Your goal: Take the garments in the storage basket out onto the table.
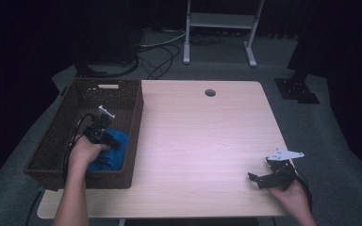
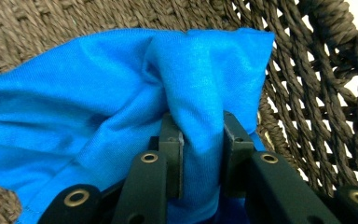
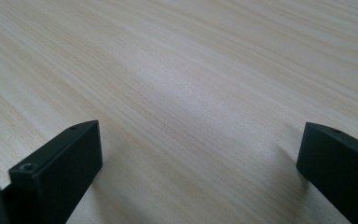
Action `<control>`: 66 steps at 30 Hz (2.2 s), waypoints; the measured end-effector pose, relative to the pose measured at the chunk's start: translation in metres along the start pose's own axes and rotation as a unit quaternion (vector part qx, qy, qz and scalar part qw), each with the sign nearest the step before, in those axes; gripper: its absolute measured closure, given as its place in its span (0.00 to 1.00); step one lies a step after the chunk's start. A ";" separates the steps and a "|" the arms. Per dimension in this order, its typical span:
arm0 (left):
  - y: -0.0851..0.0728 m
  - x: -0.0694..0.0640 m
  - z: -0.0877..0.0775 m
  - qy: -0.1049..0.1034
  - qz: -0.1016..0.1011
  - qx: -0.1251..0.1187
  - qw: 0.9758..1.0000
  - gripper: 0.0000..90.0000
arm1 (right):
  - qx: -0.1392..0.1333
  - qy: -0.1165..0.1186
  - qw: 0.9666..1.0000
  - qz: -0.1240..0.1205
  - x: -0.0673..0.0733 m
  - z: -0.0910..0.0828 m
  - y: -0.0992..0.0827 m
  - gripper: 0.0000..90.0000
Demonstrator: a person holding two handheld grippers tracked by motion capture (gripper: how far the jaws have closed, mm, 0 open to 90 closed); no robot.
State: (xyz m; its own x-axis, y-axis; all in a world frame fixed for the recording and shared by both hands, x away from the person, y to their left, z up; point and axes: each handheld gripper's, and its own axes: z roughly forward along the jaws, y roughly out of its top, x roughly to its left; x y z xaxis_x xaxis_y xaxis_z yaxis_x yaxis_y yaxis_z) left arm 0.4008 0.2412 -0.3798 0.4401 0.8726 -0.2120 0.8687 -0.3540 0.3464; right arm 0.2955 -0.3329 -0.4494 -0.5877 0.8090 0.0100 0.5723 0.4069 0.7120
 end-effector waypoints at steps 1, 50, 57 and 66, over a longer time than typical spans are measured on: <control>0.000 0.000 -0.001 0.000 -0.002 -0.005 1.000 0.83 | 0.000 0.000 1.000 0.000 0.000 0.000 0.000 0.00; -0.021 0.009 -0.051 -0.066 -0.032 -0.267 0.961 0.83 | -0.001 -0.001 1.000 0.001 0.000 0.000 0.000 0.00; -0.025 0.013 -0.055 -0.087 -0.039 -0.297 0.950 0.83 | -0.001 -0.001 1.000 0.001 0.000 0.000 0.000 0.00; -0.029 0.015 -0.059 -0.125 -0.035 -0.328 0.936 0.83 | -0.001 -0.001 1.000 0.001 0.000 0.000 0.000 0.00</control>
State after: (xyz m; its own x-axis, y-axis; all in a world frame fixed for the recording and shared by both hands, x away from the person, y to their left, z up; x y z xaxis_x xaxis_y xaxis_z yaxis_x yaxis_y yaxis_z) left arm 0.3691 0.2842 -0.3390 0.4975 0.7513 -0.4336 0.6065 0.0561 0.7931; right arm 0.2957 -0.3332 -0.4495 -0.5852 0.8108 0.0090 0.5723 0.4052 0.7129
